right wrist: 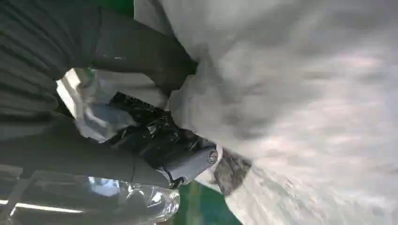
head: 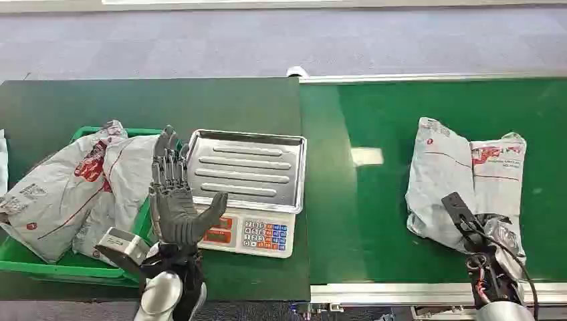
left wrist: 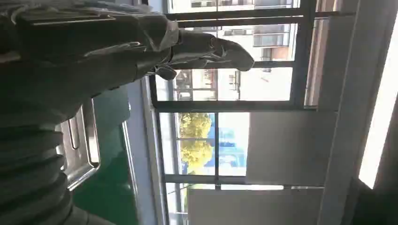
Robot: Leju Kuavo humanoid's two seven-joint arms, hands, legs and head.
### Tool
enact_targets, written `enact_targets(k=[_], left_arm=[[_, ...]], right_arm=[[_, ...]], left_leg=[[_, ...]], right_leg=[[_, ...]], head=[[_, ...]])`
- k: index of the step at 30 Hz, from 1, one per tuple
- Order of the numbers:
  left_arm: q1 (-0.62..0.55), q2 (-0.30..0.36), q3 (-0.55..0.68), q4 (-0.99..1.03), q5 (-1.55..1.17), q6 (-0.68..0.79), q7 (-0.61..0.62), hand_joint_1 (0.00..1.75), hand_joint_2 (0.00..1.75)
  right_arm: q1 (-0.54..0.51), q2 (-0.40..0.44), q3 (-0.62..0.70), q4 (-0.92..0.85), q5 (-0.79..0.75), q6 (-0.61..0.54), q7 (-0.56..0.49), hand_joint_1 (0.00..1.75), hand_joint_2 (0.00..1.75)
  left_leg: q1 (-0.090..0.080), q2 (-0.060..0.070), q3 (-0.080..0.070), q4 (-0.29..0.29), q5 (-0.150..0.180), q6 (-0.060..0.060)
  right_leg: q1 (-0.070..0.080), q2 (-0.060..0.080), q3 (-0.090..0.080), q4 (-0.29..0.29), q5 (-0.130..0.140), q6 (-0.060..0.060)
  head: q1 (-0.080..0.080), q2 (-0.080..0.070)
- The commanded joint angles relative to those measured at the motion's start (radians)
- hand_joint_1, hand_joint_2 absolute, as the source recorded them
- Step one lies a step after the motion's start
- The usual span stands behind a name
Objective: Moved the parcel from conveyor to table for the left to box.
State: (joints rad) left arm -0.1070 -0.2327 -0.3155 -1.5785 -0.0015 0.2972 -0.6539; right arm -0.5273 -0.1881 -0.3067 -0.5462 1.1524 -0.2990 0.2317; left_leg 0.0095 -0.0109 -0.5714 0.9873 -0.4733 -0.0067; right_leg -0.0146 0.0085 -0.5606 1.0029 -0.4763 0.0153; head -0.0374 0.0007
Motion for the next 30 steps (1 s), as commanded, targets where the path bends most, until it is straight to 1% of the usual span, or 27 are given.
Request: enact_targets(k=[1, 2, 3, 4, 5, 6, 7, 8, 9, 10, 11, 12, 13, 14, 16, 17, 18, 19, 20, 22, 23, 25, 26, 28, 29, 30], left_arm=[[0.015, 0.025, 0.022, 0.015, 0.019, 0.029, -0.027, 0.00, 1.75], [0.015, 0.023, 0.025, 0.010, 0.027, 0.034, -0.033, 0.00, 1.75], [0.014, 0.025, 0.023, 0.008, 0.028, 0.040, -0.034, 0.00, 1.75], [0.011, 0.024, 0.024, 0.007, 0.032, 0.044, -0.035, 0.00, 1.75], [0.007, 0.023, 0.022, 0.008, 0.034, 0.048, -0.037, 0.00, 1.75], [0.003, 0.023, 0.020, 0.011, 0.037, 0.053, -0.037, 0.00, 1.75], [0.000, 0.023, 0.019, 0.014, 0.037, 0.055, -0.037, 0.00, 1.75], [-0.007, 0.020, 0.018, 0.020, 0.036, 0.061, -0.039, 0.00, 1.75], [-0.010, 0.020, 0.017, 0.025, 0.035, 0.064, -0.039, 0.00, 1.75], [-0.015, 0.018, 0.018, 0.030, 0.034, 0.069, -0.041, 0.00, 1.75], [-0.025, 0.016, 0.019, 0.036, 0.034, 0.071, -0.040, 0.00, 1.75], [-0.032, 0.014, 0.020, 0.040, 0.034, 0.075, -0.040, 0.00, 1.75], [-0.041, 0.013, 0.022, 0.041, 0.033, 0.076, -0.039, 0.00, 1.75], [-0.049, 0.009, 0.027, 0.046, 0.038, 0.076, -0.038, 0.00, 1.75], [-0.062, 0.006, 0.033, 0.049, 0.044, 0.071, -0.034, 0.00, 1.75], [-0.065, 0.005, 0.035, 0.051, 0.045, 0.067, -0.032, 0.00, 1.75], [-0.072, 0.003, 0.038, 0.057, 0.048, 0.058, -0.026, 0.00, 1.75], [-0.073, 0.002, 0.041, 0.059, 0.048, 0.057, -0.026, 0.00, 1.75], [-0.076, 0.002, 0.041, 0.063, 0.050, 0.049, -0.021, 0.00, 1.75], [-0.081, -0.002, 0.047, 0.072, 0.052, 0.046, -0.018, 0.00, 1.75], [-0.080, -0.002, 0.055, 0.071, 0.054, 0.045, -0.015, 0.00, 1.75], [-0.077, 0.000, 0.062, 0.069, 0.056, 0.043, -0.013, 0.00, 1.75], [-0.072, -0.001, 0.076, 0.065, 0.074, 0.033, -0.007, 0.00, 1.75], [-0.067, 0.004, 0.086, 0.061, 0.079, 0.031, -0.007, 0.00, 1.75], [-0.063, 0.000, 0.096, 0.058, 0.077, 0.033, -0.007, 0.00, 1.75], [-0.061, -0.002, 0.107, 0.055, 0.080, 0.033, -0.007, 0.00, 1.75]], right_arm=[[-0.008, 0.166, 0.150, -0.400, -0.017, -0.080, -0.144, 1.75, 1.75], [0.004, 0.188, 0.190, -0.488, -0.027, -0.148, -0.203, 1.75, 1.75], [0.013, 0.196, 0.232, -0.547, -0.020, -0.129, -0.156, 1.75, 1.75], [0.021, 0.202, 0.269, -0.598, -0.018, -0.212, -0.215, 1.75, 1.75], [0.030, 0.216, 0.302, -0.646, -0.027, -0.235, -0.238, 1.75, 1.75], [0.045, 0.231, 0.337, -0.708, -0.035, -0.252, -0.245, 1.75, 1.75], [0.051, 0.236, 0.360, -0.736, -0.030, -0.278, -0.261, 1.75, 1.75], [0.054, 0.254, 0.393, -0.767, -0.034, -0.288, -0.283, 1.75, 1.75], [0.057, 0.260, 0.408, -0.781, -0.026, -0.289, -0.275, 1.75, 1.75], [0.055, 0.261, 0.440, -0.796, -0.036, -0.296, -0.306, 1.75, 1.75], [0.046, 0.273, 0.467, -0.795, -0.031, -0.294, -0.324, 1.75, 1.75], [0.036, 0.283, 0.484, -0.789, -0.020, -0.291, -0.321, 1.75, 1.75], [0.027, 0.298, 0.510, -0.784, -0.013, -0.283, -0.329, 1.75, 1.75], [0.009, 0.292, 0.561, -0.764, -0.027, -0.226, -0.363, 1.75, 1.75], [-0.016, 0.305, 0.619, -0.714, -0.071, -0.148, -0.390, 1.75, 1.75], [-0.024, 0.303, 0.642, -0.697, -0.096, -0.109, -0.408, 1.75, 1.75], [-0.036, 0.306, 0.675, -0.657, -0.150, -0.019, -0.440, 1.75, 1.75], [-0.040, 0.307, 0.685, -0.637, -0.164, -0.012, -0.454, 1.75, 1.75], [-0.047, 0.300, 0.715, -0.611, -0.212, 0.091, -0.497, 1.75, 1.75], [-0.055, 0.296, 0.742, -0.555, -0.221, 0.115, -0.520, 1.75, 1.75], [-0.065, 0.290, 0.770, -0.517, -0.209, 0.135, -0.529, 1.75, 1.75], [-0.066, 0.287, 0.782, -0.497, -0.202, 0.131, -0.548, 1.75, 1.75], [-0.069, 0.282, 0.796, -0.483, -0.175, 0.115, -0.546, 1.75, 1.75], [-0.066, 0.281, 0.797, -0.484, -0.172, 0.115, -0.546, 1.75, 1.75], [-0.064, 0.277, 0.796, -0.487, -0.166, 0.122, -0.541, 1.75, 1.75], [-0.059, 0.274, 0.794, -0.491, -0.149, 0.118, -0.530, 1.24, 1.75]], left_leg=[[-0.001, 0.010, 0.001, -0.001, -0.001, -0.001], [-0.001, 0.007, 0.001, 0.000, -0.001, 0.000], [-0.001, 0.010, 0.001, -0.001, -0.001, -0.001], [-0.001, 0.009, 0.000, 0.000, -0.001, -0.001], [-0.001, 0.009, 0.001, 0.000, -0.001, -0.001], [0.000, 0.005, 0.000, 0.000, 0.000, 0.000], [0.000, 0.008, 0.000, 0.000, -0.001, 0.000], [0.000, 0.006, 0.000, 0.000, -0.001, 0.000], [0.000, 0.004, 0.000, 0.000, 0.000, 0.000], [0.000, 0.006, 0.001, 0.000, -0.001, 0.000], [0.000, 0.004, 0.000, 0.000, 0.000, 0.000], [0.000, 0.005, 0.000, 0.000, 0.000, 0.000], [0.000, 0.005, 0.000, 0.000, 0.000, 0.000], [0.000, 0.004, 0.000, 0.000, 0.000, 0.000], [0.000, 0.006, 0.000, 0.000, 0.000, 0.000], [0.000, 0.004, 0.000, 0.000, 0.000, 0.000], [0.000, 0.005, 0.000, 0.000, 0.000, 0.000], [0.000, 0.005, 0.000, 0.000, 0.000, 0.000], [0.000, 0.004, 0.001, -0.001, 0.000, 0.000], [0.001, 0.006, 0.002, -0.002, 0.001, 0.000], [0.000, 0.002, 0.001, -0.001, 0.000, 0.000], [0.001, 0.004, 0.003, -0.002, 0.001, 0.000], [0.001, 0.003, 0.002, -0.002, 0.000, 0.000], [0.000, 0.002, 0.002, -0.001, 0.000, 0.000], [0.001, 0.004, 0.003, -0.003, 0.001, 0.000], [0.001, 0.003, 0.001, -0.001, 0.000, 0.000]], right_leg=[[-0.001, 0.008, -0.003, 0.001, 0.001, -0.002], [-0.001, 0.006, -0.003, 0.002, 0.001, -0.001], [0.000, 0.008, -0.004, 0.002, 0.001, -0.002], [0.000, 0.007, -0.004, 0.002, 0.001, -0.002], [0.000, 0.007, -0.004, 0.002, 0.001, -0.002], [0.000, 0.004, -0.003, 0.001, 0.000, -0.001], [0.000, 0.006, -0.003, 0.002, 0.000, -0.001], [0.000, 0.004, -0.003, 0.002, 0.000, -0.001], [0.000, 0.003, -0.003, 0.001, 0.000, -0.001], [0.001, 0.005, -0.002, 0.001, 0.000, -0.001], [0.001, 0.003, -0.002, 0.001, 0.000, -0.001], [0.001, 0.003, -0.002, 0.001, 0.000, -0.001], [0.000, 0.004, -0.003, 0.002, 0.000, -0.001], [0.000, 0.003, -0.003, 0.002, 0.000, -0.001], [0.001, 0.004, -0.003, 0.001, 0.001, -0.001], [0.001, 0.003, -0.002, 0.001, 0.000, -0.001], [0.001, 0.004, -0.003, 0.001, 0.001, -0.001], [0.001, 0.004, -0.002, 0.001, 0.001, -0.001], [0.000, 0.003, -0.002, 0.001, 0.000, -0.001], [0.001, 0.003, -0.001, -0.001, 0.002, -0.002], [0.001, 0.001, 0.000, 0.000, 0.000, -0.001], [0.001, 0.002, 0.001, -0.001, 0.001, -0.001], [0.001, 0.001, 0.001, -0.001, 0.000, -0.001], [0.001, 0.001, 0.000, 0.000, 0.000, -0.001], [0.001, 0.001, 0.002, -0.003, 0.001, -0.001], [0.001, 0.001, 0.000, 0.000, 0.000, -0.001]], head=[[0.000, 0.000], [0.000, 0.000], [-0.001, 0.000], [0.000, 0.000], [0.000, 0.000], [0.000, 0.000], [0.000, 0.000], [0.000, 0.000], [0.000, 0.000], [0.000, 0.000], [0.000, 0.000], [0.000, 0.000], [0.000, 0.000], [0.000, 0.000], [0.000, 0.000], [0.000, 0.000], [0.000, 0.000], [0.001, 0.000], [0.000, 0.000], [0.000, 0.000], [0.000, 0.000], [0.000, 0.000], [0.000, 0.000], [0.000, 0.000], [0.000, 0.000], [0.000, 0.000]])
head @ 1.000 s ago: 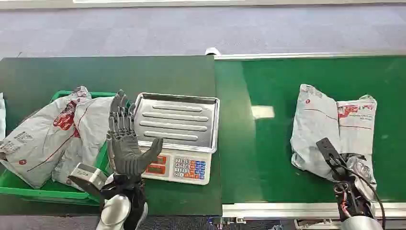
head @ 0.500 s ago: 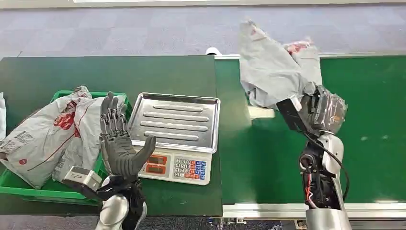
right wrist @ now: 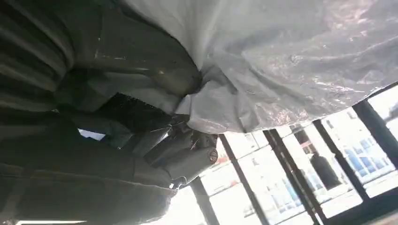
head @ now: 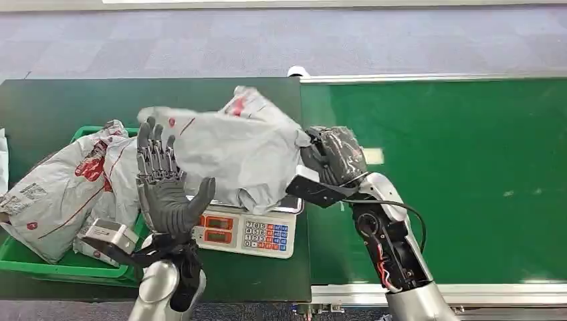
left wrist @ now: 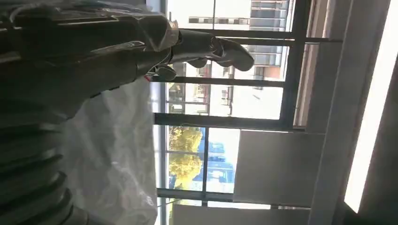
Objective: Moved the parcel from conveyor to table for the left to box.
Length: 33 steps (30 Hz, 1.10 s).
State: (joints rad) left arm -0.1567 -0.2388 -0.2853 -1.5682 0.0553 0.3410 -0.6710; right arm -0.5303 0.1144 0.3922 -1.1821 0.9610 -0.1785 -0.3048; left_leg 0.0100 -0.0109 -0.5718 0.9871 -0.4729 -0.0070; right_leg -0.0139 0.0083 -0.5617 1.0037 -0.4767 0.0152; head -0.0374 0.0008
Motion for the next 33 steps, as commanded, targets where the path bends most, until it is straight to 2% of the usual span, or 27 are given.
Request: enact_targets(k=[1, 14, 17, 20, 24, 26, 27, 32, 33], left_arm=[[-0.011, 0.007, 0.078, 0.044, 0.022, -0.011, 0.010, 0.00, 1.75], [0.003, 0.003, 0.142, -0.002, -0.027, 0.016, 0.040, 0.00, 1.75], [0.013, 0.014, 0.141, -0.029, -0.084, 0.024, 0.052, 0.00, 1.75], [0.009, 0.037, 0.091, -0.024, -0.203, -0.009, 0.117, 0.00, 1.75], [-0.053, 0.040, -0.011, 0.104, -0.566, -0.072, 0.361, 0.00, 1.75], [-0.093, 0.022, -0.030, 0.185, -0.657, -0.065, 0.407, 0.00, 1.75], [-0.139, 0.022, -0.061, 0.270, -0.790, -0.096, 0.511, 0.00, 1.75], [-0.148, 0.012, -0.055, 0.295, -0.798, -0.092, 0.508, 0.00, 1.75], [-0.173, 0.008, -0.067, 0.341, -0.866, -0.166, 0.568, 0.00, 1.75]], right_arm=[[-0.055, -0.032, 0.094, 0.145, 0.042, -0.003, 0.005, 0.00, 1.75], [0.008, -0.057, 0.008, 0.014, 0.042, -0.012, 0.052, 0.00, 1.75], [0.070, -0.071, -0.057, -0.111, -0.024, -0.024, 0.055, 0.00, 1.75], [0.144, -0.099, -0.104, -0.251, -0.126, -0.002, 0.011, 0.00, 1.75], [0.257, -0.059, -0.167, -0.435, -0.268, 0.001, -0.083, 0.00, 1.75], [0.278, -0.039, -0.165, -0.477, -0.277, 0.006, -0.098, 0.00, 1.75], [0.283, -0.026, -0.160, -0.492, -0.290, 0.010, -0.111, 0.00, 1.75], [0.277, -0.022, -0.158, -0.483, -0.289, 0.009, -0.112, 0.00, 1.75], [0.278, -0.019, -0.153, -0.486, -0.289, 0.001, -0.138, 0.00, 1.75]], left_leg=[[0.000, 0.002, 0.002, -0.001, 0.000, 0.000], [0.000, 0.000, 0.001, -0.001, 0.000, 0.001], [0.000, 0.000, 0.001, -0.001, 0.000, 0.000], [0.000, -0.002, 0.001, -0.001, 0.001, 0.001], [0.000, -0.005, 0.000, 0.000, 0.000, 0.000], [0.000, -0.007, -0.001, -0.001, 0.001, 0.000], [-0.001, -0.006, -0.001, -0.001, 0.001, 0.000], [0.000, -0.002, 0.000, -0.001, 0.001, 0.000], [0.000, -0.002, 0.000, -0.001, 0.000, 0.000]], right_leg=[[0.000, 0.001, 0.002, -0.002, 0.001, -0.001], [0.000, -0.001, 0.001, -0.001, 0.000, -0.001], [0.000, -0.002, 0.001, -0.001, 0.000, -0.001], [0.001, -0.005, 0.002, -0.002, 0.000, -0.001], [0.000, -0.006, 0.001, -0.001, -0.001, 0.000], [0.000, -0.008, 0.001, -0.001, -0.001, -0.001], [-0.001, -0.007, 0.001, -0.001, -0.001, -0.001], [0.000, -0.004, 0.001, -0.001, 0.000, -0.001], [0.000, -0.003, 0.000, -0.001, 0.000, -0.001]], head=[[0.000, 0.000], [0.000, 0.000], [0.000, 0.000], [0.000, 0.000], [0.000, 0.000], [0.000, 0.000], [0.000, 0.000], [0.000, 0.000], [0.000, 0.000]])
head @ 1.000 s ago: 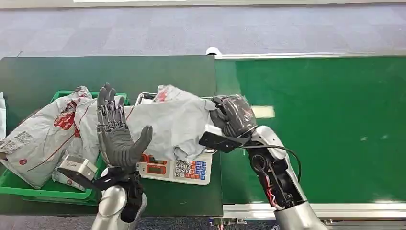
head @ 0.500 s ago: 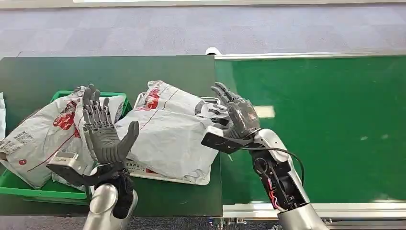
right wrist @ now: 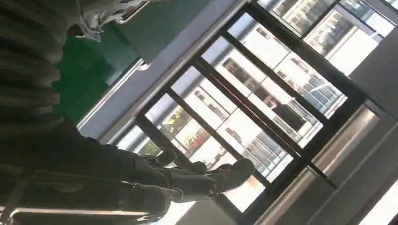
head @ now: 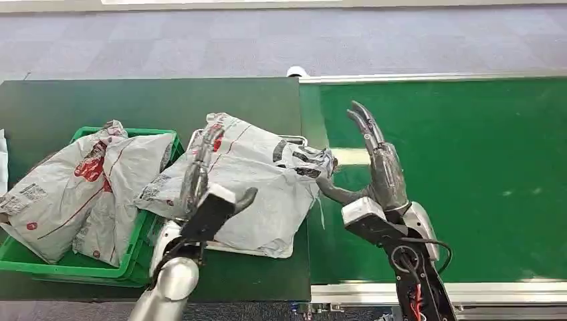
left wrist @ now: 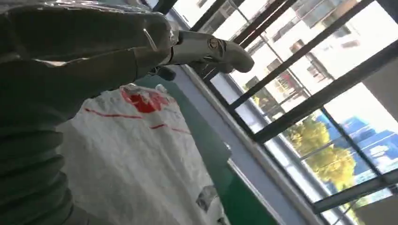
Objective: Moved the parcel from conveyor to table for the left to box.
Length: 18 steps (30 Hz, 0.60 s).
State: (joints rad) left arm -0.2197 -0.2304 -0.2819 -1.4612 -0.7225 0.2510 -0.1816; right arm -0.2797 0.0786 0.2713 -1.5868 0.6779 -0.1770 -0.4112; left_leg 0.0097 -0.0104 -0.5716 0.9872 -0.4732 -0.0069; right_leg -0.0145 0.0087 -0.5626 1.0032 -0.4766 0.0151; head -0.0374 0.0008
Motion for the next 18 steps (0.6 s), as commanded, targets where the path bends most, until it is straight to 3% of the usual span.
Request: enact_targets(k=[1, 4, 5, 6, 7, 18], left_arm=[[-0.125, -0.004, -0.080, 0.258, -0.143, -0.096, 0.111, 0.00, 1.75], [-0.204, -0.040, -0.104, 0.427, -0.243, -0.200, 0.187, 0.00, 1.75], [-0.225, -0.050, -0.101, 0.483, -0.253, -0.225, 0.198, 1.33, 1.75], [-0.237, -0.053, -0.097, 0.521, -0.255, -0.233, 0.198, 1.66, 1.75], [-0.247, -0.056, -0.084, 0.556, -0.251, -0.241, 0.199, 1.75, 1.75], [-0.222, -0.052, 0.013, 0.556, -0.267, -0.268, 0.210, 1.75, 1.75]], right_arm=[[0.029, 0.021, -0.032, -0.086, -0.005, -0.003, -0.033, 0.00, 1.75], [0.037, 0.031, -0.011, -0.114, 0.014, -0.012, -0.036, 0.00, 1.75], [0.033, 0.033, -0.004, -0.114, 0.023, -0.015, -0.033, 0.00, 1.75], [0.028, 0.034, 0.001, -0.110, 0.026, -0.017, -0.029, 0.00, 1.75], [0.019, 0.033, 0.007, -0.100, 0.029, -0.018, -0.026, 0.00, 1.75], [-0.006, 0.036, 0.033, -0.047, 0.045, -0.037, -0.044, 0.00, 1.75]], left_leg=[[0.000, -0.002, 0.001, -0.001, 0.001, 0.000], [0.000, -0.004, 0.000, -0.001, 0.001, 0.000], [0.000, -0.004, 0.000, 0.000, 0.001, 0.000], [0.000, -0.006, 0.001, -0.001, 0.002, 0.001], [0.000, -0.003, 0.001, -0.001, 0.001, 0.000], [0.000, 0.003, 0.003, -0.002, 0.000, 0.000]], right_leg=[[0.001, -0.004, 0.002, -0.001, 0.000, -0.001], [0.000, -0.005, 0.002, -0.001, 0.000, -0.001], [0.000, -0.005, 0.002, -0.001, 0.000, 0.000], [0.000, -0.007, 0.003, -0.001, 0.000, 0.000], [0.000, -0.004, 0.002, -0.001, 0.000, 0.000], [0.001, 0.001, 0.003, -0.002, 0.001, -0.001]], head=[[0.000, 0.000], [0.000, 0.000], [0.000, 0.000], [0.000, 0.000], [0.000, 0.000], [0.000, 0.000]])
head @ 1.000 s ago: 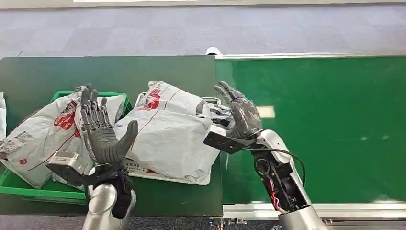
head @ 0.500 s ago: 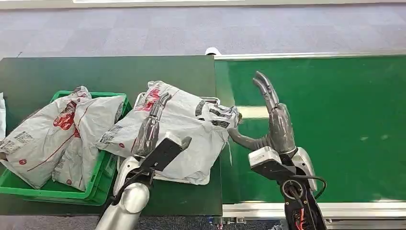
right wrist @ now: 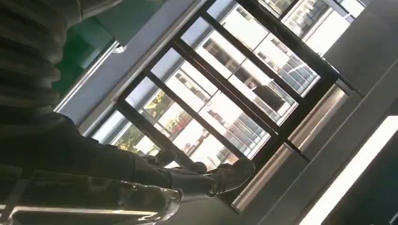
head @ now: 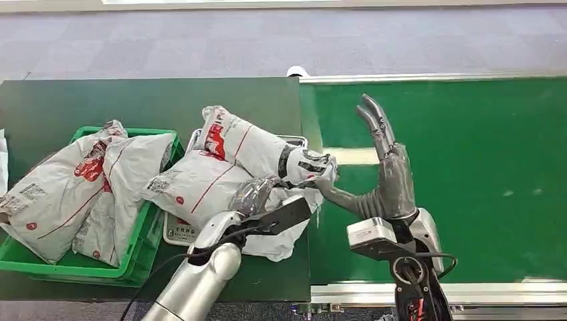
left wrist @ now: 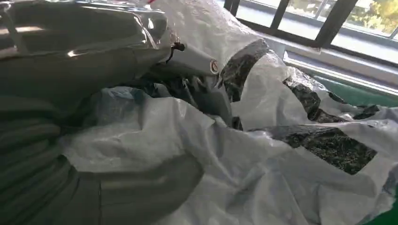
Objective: Moved the parcel from conveyor to table for the left to box.
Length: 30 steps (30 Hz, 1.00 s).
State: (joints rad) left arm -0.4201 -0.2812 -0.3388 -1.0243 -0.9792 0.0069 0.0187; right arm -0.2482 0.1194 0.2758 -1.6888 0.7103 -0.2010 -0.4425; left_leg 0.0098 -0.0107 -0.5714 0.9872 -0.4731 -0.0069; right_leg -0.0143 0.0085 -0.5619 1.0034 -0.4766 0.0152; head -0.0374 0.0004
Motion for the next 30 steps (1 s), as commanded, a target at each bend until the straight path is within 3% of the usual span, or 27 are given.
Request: enact_targets(k=[1, 8, 9, 12, 14, 15, 19, 25, 28, 30], left_arm=[[-0.021, -0.006, 0.084, 0.113, -0.002, -0.022, 0.002, 1.75, 1.75], [0.016, -0.017, 0.136, -0.019, 0.101, 0.043, -0.109, 1.75, 1.75], [0.033, -0.016, 0.136, -0.071, 0.134, 0.085, -0.156, 1.75, 1.75], [0.102, 0.012, 0.087, -0.310, 0.267, 0.309, -0.469, 1.75, 1.75], [0.131, 0.028, 0.067, -0.391, 0.272, 0.294, -0.438, 1.75, 1.75], [0.147, 0.027, 0.059, -0.435, 0.333, 0.348, -0.518, 1.75, 1.75], [0.207, 0.035, 0.067, -0.574, 0.489, 0.532, -0.637, 1.75, 1.75], [0.207, 0.047, 0.068, -0.581, 0.497, 0.536, -0.635, 1.75, 1.75], [0.209, 0.032, 0.114, -0.666, 0.490, 0.691, -0.717, 1.75, 1.75], [0.200, -0.049, 0.279, -0.880, 0.248, 0.691, -0.717, 1.75, 1.75]], right_arm=[[-0.039, -0.005, 0.029, 0.054, 0.014, -0.016, -0.014, 0.00, 1.75], [-0.046, -0.014, 0.025, 0.049, 0.014, -0.027, -0.015, 0.00, 1.75], [-0.046, -0.016, 0.024, 0.047, 0.011, -0.028, -0.017, 0.00, 1.75], [-0.046, -0.026, 0.021, 0.029, -0.012, -0.018, -0.028, 0.00, 1.75], [-0.049, -0.025, 0.020, 0.035, -0.014, -0.019, -0.029, 0.00, 1.75], [-0.053, -0.026, 0.022, 0.041, -0.020, -0.018, -0.031, 0.00, 1.75], [-0.057, -0.035, 0.030, 0.079, -0.023, -0.037, -0.031, 0.00, 1.75], [-0.053, -0.036, 0.034, 0.072, -0.023, -0.039, -0.031, 0.00, 1.75], [-0.048, -0.039, 0.047, 0.065, -0.012, -0.049, -0.024, 0.00, 1.75], [-0.042, -0.046, 0.066, 0.060, -0.003, -0.063, -0.008, 0.00, 1.75]], left_leg=[[0.000, 0.004, 0.003, -0.003, 0.001, 0.000], [0.000, 0.003, 0.001, -0.001, 0.000, 0.000], [0.000, 0.004, 0.002, -0.001, 0.000, 0.000], [0.000, 0.003, 0.001, 0.000, 0.000, 0.000], [0.001, 0.005, 0.000, 0.000, -0.001, 0.000], [0.000, 0.005, 0.000, 0.000, -0.002, 0.000], [0.000, 0.005, 0.001, -0.001, -0.001, 0.001], [0.000, 0.002, 0.000, -0.001, 0.000, 0.000], [0.000, 0.003, 0.001, -0.002, 0.000, 0.000], [0.001, 0.005, -0.001, 0.001, -0.001, 0.000]], right_leg=[[0.001, 0.002, 0.002, -0.003, 0.002, -0.001], [0.001, 0.002, 0.001, -0.001, 0.001, -0.001], [0.001, 0.002, 0.002, -0.002, 0.001, -0.001], [0.001, 0.002, 0.001, -0.001, 0.000, -0.001], [0.001, 0.003, 0.000, -0.001, 0.000, -0.001], [0.001, 0.003, 0.000, 0.000, 0.000, -0.001], [0.001, 0.003, 0.000, -0.001, 0.000, -0.001], [0.001, 0.000, 0.000, -0.001, 0.000, -0.001], [0.001, 0.001, 0.001, -0.002, 0.001, -0.001], [0.001, 0.003, -0.002, 0.000, 0.000, -0.001]], head=[[0.000, 0.000], [0.000, 0.000], [0.000, 0.000], [0.000, 0.000], [0.000, 0.000], [0.000, 0.000], [0.000, 0.000], [0.000, 0.000], [0.000, 0.000], [0.000, 0.000]])
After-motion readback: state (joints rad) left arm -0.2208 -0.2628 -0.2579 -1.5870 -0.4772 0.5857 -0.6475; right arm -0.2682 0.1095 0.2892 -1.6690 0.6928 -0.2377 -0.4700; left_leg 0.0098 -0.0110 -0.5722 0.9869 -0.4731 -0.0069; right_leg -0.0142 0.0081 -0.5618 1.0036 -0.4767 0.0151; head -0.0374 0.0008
